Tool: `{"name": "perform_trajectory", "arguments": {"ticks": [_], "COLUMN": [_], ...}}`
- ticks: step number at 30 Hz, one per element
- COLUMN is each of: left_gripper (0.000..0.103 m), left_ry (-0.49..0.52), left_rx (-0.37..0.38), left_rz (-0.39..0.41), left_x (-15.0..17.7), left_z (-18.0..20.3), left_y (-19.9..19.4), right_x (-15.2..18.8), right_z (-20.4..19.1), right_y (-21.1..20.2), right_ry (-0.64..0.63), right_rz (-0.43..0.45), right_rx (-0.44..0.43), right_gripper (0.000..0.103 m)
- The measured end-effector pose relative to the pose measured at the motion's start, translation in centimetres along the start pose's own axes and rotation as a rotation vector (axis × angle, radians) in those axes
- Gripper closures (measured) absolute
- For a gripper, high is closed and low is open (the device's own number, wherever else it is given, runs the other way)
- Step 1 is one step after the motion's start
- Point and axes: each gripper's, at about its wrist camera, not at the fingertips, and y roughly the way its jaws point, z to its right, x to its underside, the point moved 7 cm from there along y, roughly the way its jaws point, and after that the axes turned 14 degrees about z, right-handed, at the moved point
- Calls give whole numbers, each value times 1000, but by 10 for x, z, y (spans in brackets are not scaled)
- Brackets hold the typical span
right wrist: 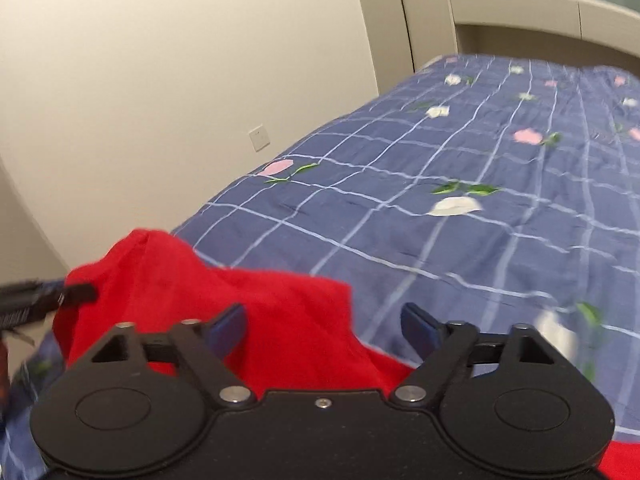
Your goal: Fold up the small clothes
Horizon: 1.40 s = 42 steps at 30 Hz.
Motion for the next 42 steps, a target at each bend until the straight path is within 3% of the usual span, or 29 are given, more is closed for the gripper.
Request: {"name": "perform_trajectory", "arguments": {"ticks": [1,2,5,7,8,9,11,14,15,17,18,20,22,24,25,27,32,37,40,42], "left_gripper": [76,76,76,73,61,37,17,18,18,22,25,34,54,76,77,81,81,80,63,16], "left_ry": [23,41,107,123,123,117,83,-16,-65,-174,-235,-328,-384,-409,-420,-398,-317,-274,-270,-241], "left_rx": [19,37,89,89,67,38,-6,23,34,30,23,15,-4,-5,1,-32,-88,-125,-130,-168], "left_rz": [19,34,71,63,55,42,29,-6,-31,-91,-121,-151,-172,-183,-188,-182,-110,-213,-219,-219], "left_x": [-1,-3,-5,-3,-2,-2,-2,0,2,8,12,18,21,26,24,16,-10,13,14,10], "left_z": [5,9,23,27,25,22,15,4,-1,-13,-20,-32,-41,-46,-45,-42,-31,-34,-34,-33], "left_y": [-3,-6,-12,-10,-7,-4,-1,7,12,22,27,34,40,45,45,39,22,53,53,48], "right_x": [-1,0,5,7,7,7,6,5,4,4,3,1,1,2,1,-7,-27,-13,-9,-9], "right_z": [-3,-5,-11,-9,-9,-8,-5,-2,0,2,3,8,15,20,20,20,21,20,20,17], "right_y": [4,5,-6,-11,-14,-18,-20,-19,-18,-13,-11,-5,5,14,16,13,3,24,20,8], "right_ry": [11,9,-36,-38,-30,-23,-4,29,44,73,80,102,166,221,218,182,99,-4,-28,-50], "right_rz": [-4,-2,10,19,23,27,29,18,9,-11,-17,-23,-43,-74,-73,-39,54,1,0,21], "right_rx": [-9,-15,-14,-19,-22,-25,-34,-70,-82,-102,-105,-102,-107,-112,-103,-72,-4,43,44,56], "right_gripper": [57,66,79,84,85,85,85,77,75,56,55,54,56,74,80,101,101,100,87,62]}}
